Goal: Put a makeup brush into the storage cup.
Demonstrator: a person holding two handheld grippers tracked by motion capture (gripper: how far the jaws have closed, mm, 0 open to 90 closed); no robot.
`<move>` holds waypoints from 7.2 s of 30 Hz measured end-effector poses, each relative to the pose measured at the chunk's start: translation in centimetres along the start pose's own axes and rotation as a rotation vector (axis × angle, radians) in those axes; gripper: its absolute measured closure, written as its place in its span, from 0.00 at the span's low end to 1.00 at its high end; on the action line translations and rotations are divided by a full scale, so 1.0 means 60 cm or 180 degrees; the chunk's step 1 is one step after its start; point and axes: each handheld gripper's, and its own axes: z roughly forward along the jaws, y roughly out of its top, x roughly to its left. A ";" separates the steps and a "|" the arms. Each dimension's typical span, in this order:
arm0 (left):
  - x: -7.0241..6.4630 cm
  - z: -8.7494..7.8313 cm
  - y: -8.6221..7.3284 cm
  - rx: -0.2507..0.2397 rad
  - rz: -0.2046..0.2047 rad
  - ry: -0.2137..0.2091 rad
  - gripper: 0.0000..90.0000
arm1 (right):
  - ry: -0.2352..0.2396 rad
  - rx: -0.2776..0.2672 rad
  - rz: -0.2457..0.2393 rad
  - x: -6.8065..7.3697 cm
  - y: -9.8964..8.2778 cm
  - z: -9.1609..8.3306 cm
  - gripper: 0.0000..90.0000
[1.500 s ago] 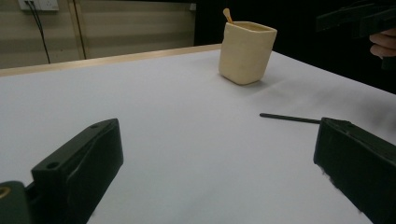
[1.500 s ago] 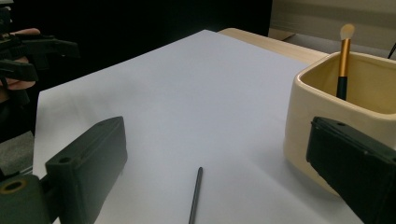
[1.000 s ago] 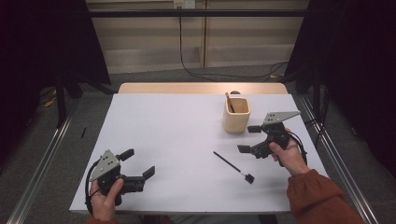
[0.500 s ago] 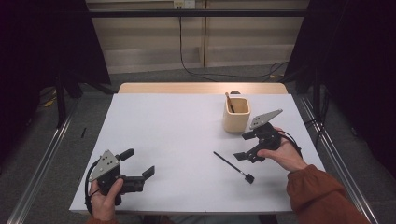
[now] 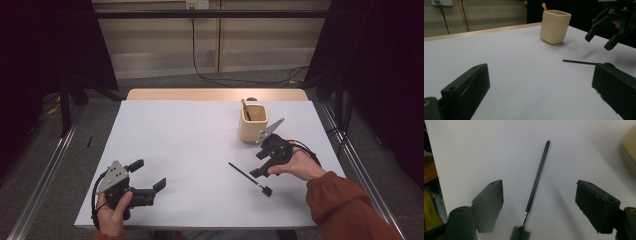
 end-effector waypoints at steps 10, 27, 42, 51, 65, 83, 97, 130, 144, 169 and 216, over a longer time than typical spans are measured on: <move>0.001 0.001 0.000 0.0001 -0.0009 -0.0016 0.01 | 0.0114 0.0531 0.0062 0.001 0.008 0.026 0.39; 0.000 0.003 -0.001 0.0029 -0.0001 -0.0032 0.02 | 0.0083 0.0961 0.0082 0.001 0.013 0.056 0.69; 0.000 0.004 -0.002 0.0044 -0.0024 -0.0027 0.02 | 0.0056 0.1167 0.0113 0.007 0.016 0.076 0.79; 0.001 0.005 -0.002 0.0046 -0.0028 -0.0043 0.02 | -0.0079 0.1254 0.0043 0.013 0.021 0.082 0.86; 0.001 0.005 -0.002 0.0054 -0.0012 -0.0044 0.02 | -0.0153 0.1306 0.0040 0.011 0.024 0.083 0.96; 0.001 0.004 -0.002 0.0035 -0.0027 -0.0029 0.02 | -0.0051 0.1063 0.0190 0.003 0.017 0.060 0.96; 0.001 0.003 -0.002 0.0047 -0.0014 -0.0031 0.02 | -0.0008 0.0462 0.0302 0.001 0.010 0.027 0.96; 0.002 0.000 -0.001 0.0029 0.0003 -0.0029 0.02 | -0.0076 -0.0960 0.0319 -0.002 -0.035 -0.017 0.96; 0.003 -0.001 -0.001 0.0016 -0.0009 -0.0022 0.01 | -0.0017 -0.1561 0.0226 0.004 -0.041 -0.030 0.96; 0.007 -0.010 0.002 -0.0025 -0.0107 0.0030 0.02 | 0.0132 -0.2071 -0.0021 0.032 -0.040 -0.064 0.96; -0.020 0.035 0.056 0.0191 0.0224 -0.0583 0.02 | 0.0352 -0.0540 -0.0776 0.069 0.063 -0.034 0.96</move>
